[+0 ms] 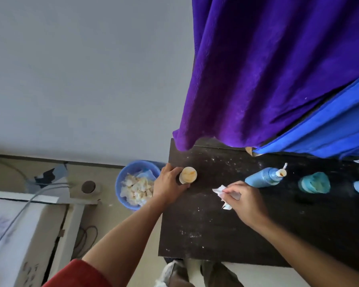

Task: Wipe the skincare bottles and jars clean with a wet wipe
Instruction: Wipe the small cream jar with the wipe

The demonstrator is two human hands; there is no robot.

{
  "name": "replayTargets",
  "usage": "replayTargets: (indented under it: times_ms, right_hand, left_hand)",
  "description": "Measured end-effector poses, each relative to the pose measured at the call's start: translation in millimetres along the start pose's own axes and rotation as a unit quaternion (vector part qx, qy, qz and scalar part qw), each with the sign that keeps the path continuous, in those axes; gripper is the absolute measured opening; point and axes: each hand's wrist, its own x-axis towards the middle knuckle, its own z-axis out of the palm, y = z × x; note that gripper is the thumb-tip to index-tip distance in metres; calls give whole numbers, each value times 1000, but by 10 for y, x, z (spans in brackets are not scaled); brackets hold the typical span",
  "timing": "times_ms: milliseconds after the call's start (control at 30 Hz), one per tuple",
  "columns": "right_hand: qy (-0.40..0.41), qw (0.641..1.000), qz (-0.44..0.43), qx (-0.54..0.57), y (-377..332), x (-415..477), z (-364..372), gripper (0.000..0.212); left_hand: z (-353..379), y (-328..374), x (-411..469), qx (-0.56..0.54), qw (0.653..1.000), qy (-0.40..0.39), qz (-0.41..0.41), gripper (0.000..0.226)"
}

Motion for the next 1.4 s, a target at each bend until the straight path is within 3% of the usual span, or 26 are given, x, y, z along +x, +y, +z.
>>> replayTargets:
  times_ms: [100,267,433,600,733,833,967,1033,1133,1200,1267,1333,1400]
  right_hand:
    - [5,1000,-2,-7,-42,10,-78,4]
    - [85,994,-41,54,-337,76,-378,11]
    - [159,971,-172,50,-803,126,-886,29]
    - [139,944,-296,-27,-1088,174,-1198,27]
    - [93,924,-365,-71,-1043,-7,-1284,20]
    - [57,932,-348,-82,-861,-127,-1473,15]
    - [157,923,-350,-20,-1089,-68,-1755,24]
    - [163,913,-374,-19,-1321,-44,-1757,22]
    - [123,897,-420,-66,-1409,-124,-1651,27]
    - [52,881,-454,-125,-1267,-199,-1632,32]
    - [20,887,-440,-138,-1115,-235,-1726,30]
    - [57,910,-404,-73,-1067,-205,-1884,22]
    - [111,909,-401,-33,-1172,-133,-1999,24]
  left_hand:
    - [-72,79,-11,-37,999,17,32,50]
    - [-347,413,-161,-89,990,46,94,51]
    - [-712,815,-348,-90,970,110,195,50]
    - [-1038,1228,-494,-91,944,159,275,51]
    - [-1230,1430,-584,-97,933,192,289,53]
    - [-1342,1489,-657,-90,931,209,286,54]
    - [-1364,1642,-742,-53,927,206,308,54]
    - [-1378,1748,-790,-52,921,209,325,51]
    - [-1451,1818,-837,-66,913,220,338,45]
    - [-1518,1784,-854,-70,915,230,324,48]
    - [-1585,1752,-883,-68,921,242,298,55]
    - [-1631,1756,-911,-62,923,243,293,57]
    - [-1636,1800,-932,-52,922,234,304,57]
